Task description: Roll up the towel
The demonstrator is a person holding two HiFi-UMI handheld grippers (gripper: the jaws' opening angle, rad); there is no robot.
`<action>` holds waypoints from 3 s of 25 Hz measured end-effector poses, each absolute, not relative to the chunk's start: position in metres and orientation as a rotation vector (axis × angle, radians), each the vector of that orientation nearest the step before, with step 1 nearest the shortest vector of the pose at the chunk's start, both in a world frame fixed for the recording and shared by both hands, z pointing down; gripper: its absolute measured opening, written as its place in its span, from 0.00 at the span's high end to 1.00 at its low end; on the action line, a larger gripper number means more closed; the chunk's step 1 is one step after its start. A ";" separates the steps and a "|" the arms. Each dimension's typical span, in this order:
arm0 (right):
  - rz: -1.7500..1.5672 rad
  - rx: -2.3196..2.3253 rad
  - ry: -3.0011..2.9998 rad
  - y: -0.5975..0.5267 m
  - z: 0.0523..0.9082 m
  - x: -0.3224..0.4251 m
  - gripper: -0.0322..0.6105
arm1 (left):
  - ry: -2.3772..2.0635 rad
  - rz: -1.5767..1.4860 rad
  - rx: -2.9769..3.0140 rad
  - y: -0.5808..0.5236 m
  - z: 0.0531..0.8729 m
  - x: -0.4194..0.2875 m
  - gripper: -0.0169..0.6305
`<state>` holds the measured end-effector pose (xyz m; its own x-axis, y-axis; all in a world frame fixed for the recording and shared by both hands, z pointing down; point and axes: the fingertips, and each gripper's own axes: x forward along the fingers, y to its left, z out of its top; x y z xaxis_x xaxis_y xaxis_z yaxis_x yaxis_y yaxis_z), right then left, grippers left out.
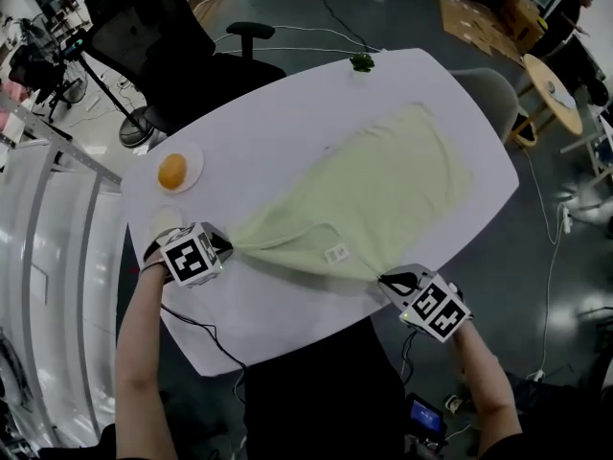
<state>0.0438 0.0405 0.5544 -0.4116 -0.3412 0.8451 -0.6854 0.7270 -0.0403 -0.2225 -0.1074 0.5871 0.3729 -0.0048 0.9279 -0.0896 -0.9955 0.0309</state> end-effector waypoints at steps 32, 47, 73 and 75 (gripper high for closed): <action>-0.169 0.553 -1.788 0.066 0.610 0.030 0.90 | 0.492 2.104 3.085 -0.042 0.617 -0.137 0.90; 0.343 0.555 -2.070 0.047 0.573 0.000 0.90 | 0.519 2.033 2.812 -0.052 0.591 -0.170 0.91; 0.260 0.832 -1.888 -0.060 0.609 0.078 0.79 | 0.018 2.053 2.884 -0.159 0.606 -0.113 0.79; 0.308 0.888 -1.913 -0.063 0.594 0.084 0.72 | -0.070 1.972 2.896 -0.164 0.594 -0.115 0.71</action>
